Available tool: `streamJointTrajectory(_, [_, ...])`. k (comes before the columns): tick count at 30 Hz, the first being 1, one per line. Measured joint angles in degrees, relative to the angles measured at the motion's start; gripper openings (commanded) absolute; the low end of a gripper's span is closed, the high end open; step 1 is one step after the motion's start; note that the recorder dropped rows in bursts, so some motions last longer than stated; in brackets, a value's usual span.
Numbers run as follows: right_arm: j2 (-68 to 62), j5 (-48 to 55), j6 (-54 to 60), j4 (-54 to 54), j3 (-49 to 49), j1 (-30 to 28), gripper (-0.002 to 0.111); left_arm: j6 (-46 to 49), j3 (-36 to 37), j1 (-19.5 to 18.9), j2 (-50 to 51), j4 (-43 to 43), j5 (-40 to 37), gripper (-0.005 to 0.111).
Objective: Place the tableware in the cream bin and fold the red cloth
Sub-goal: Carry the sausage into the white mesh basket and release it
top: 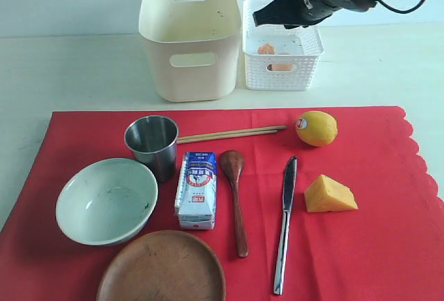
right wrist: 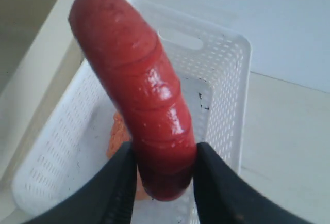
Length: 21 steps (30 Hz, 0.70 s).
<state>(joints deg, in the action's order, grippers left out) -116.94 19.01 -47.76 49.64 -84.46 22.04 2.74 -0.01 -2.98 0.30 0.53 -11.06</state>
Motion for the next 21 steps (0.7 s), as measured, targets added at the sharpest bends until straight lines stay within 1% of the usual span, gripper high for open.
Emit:
streamJointTrajectory(3, [-3.45,1.03,0.0,-0.9,-3.31,0.0,0.0,0.0,0.0,0.0,0.0,0.0,0.0,0.003])
streamJointTrajectory(7, [-6.04,1.88,0.0,-2.62,-4.94,0.0,0.0,0.0,0.0,0.0,0.0,0.0,0.0,0.003])
streamJointTrajectory(9, [-6.54,2.14,0.0,-2.88,-4.93,0.0,0.003,0.0,0.0,0.0,0.0,0.0,0.0,0.003])
streamJointTrajectory(12, [-6.82,2.28,0.0,-3.0,-5.08,0.0,0.017,0.0,0.0,0.0,0.0,0.0,0.0,0.003])
streamJointTrajectory(16, [-7.09,2.28,0.0,-3.0,-5.08,0.0,0.04,0.0,0.0,0.0,0.0,0.0,0.0,0.003])
streamJointTrajectory(21, [-7.18,2.28,0.0,-2.67,-5.21,0.0,0.06,0.0,0.0,0.0,0.0,0.0,0.0,0.003])
